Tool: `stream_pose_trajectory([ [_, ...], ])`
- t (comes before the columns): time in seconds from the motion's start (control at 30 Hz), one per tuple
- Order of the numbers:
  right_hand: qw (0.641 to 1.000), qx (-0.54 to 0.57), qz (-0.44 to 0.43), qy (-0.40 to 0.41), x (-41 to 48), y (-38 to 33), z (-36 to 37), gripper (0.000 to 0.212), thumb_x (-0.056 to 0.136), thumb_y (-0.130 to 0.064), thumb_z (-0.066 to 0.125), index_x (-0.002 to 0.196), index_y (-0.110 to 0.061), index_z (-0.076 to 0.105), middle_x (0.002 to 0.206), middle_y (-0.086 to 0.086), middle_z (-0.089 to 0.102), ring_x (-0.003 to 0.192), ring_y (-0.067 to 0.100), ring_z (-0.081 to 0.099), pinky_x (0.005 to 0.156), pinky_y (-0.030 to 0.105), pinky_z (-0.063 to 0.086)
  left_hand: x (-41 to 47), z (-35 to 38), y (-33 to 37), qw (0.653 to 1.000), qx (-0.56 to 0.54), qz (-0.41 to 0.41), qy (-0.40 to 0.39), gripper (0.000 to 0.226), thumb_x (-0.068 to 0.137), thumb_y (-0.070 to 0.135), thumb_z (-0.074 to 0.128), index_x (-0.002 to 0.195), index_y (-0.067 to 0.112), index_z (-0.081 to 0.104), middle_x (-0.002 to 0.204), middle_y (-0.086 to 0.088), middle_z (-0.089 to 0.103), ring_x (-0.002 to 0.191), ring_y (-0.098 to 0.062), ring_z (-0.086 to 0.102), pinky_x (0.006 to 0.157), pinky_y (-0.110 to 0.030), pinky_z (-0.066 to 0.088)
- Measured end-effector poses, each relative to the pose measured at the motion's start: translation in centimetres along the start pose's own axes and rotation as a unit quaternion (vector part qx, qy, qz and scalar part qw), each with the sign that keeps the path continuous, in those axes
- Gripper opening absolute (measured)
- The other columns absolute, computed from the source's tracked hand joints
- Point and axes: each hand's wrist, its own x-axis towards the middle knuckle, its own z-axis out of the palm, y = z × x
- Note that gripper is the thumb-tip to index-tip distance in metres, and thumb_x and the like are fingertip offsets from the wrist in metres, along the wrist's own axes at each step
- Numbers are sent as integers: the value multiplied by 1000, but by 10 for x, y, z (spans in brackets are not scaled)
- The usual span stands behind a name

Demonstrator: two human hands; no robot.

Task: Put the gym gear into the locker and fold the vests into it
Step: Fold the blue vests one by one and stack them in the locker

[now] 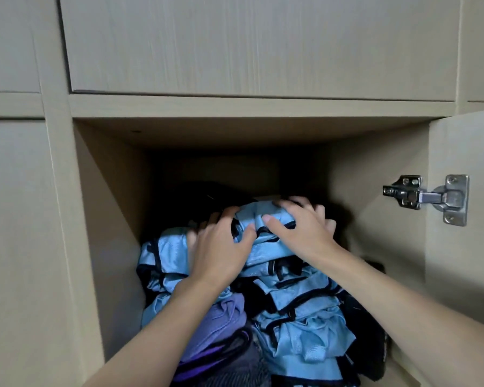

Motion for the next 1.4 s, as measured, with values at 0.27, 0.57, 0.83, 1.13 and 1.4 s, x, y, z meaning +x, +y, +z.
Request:
stream_pose_trajectory([
  [0.27,997,51,48,-36,0,2,7,63,88,-70,46,142,-39,39,143,-1,45,130,24,33,98,39,22,5,1,3,997,46,-18,-67,58,99,60,25,152,36,23,130,-2,58,125,-25,50,108,-44,21],
  [0.57,989,132,56,-19,-9,-4,-12,55,89,-61,55,139,-42,44,145,-1,37,134,23,30,107,41,21,13,-15,15,1000,0,-20,-10,52,96,56,43,142,31,42,143,-7,39,133,-35,36,111,-49,27],
  [0.83,989,141,51,-15,-14,-5,-29,50,90,-56,58,137,-43,45,141,-2,40,134,21,32,109,42,25,4,-27,21,1000,-18,-9,-6,49,96,54,43,139,31,47,140,-5,44,132,-34,38,110,-48,27],
  [1.13,984,176,33,-12,-34,-9,-43,46,91,-52,59,133,-37,49,135,-3,36,129,23,40,112,49,33,-18,-46,25,999,-35,11,8,48,96,51,46,138,27,48,133,-12,50,127,-35,41,109,-45,28],
  [1.4,982,174,73,9,-113,6,-77,39,93,-50,56,129,-36,50,124,-8,35,120,23,47,109,46,38,-77,-51,50,990,-70,119,-2,43,92,48,55,128,24,57,132,0,52,126,-26,42,105,-42,32],
])
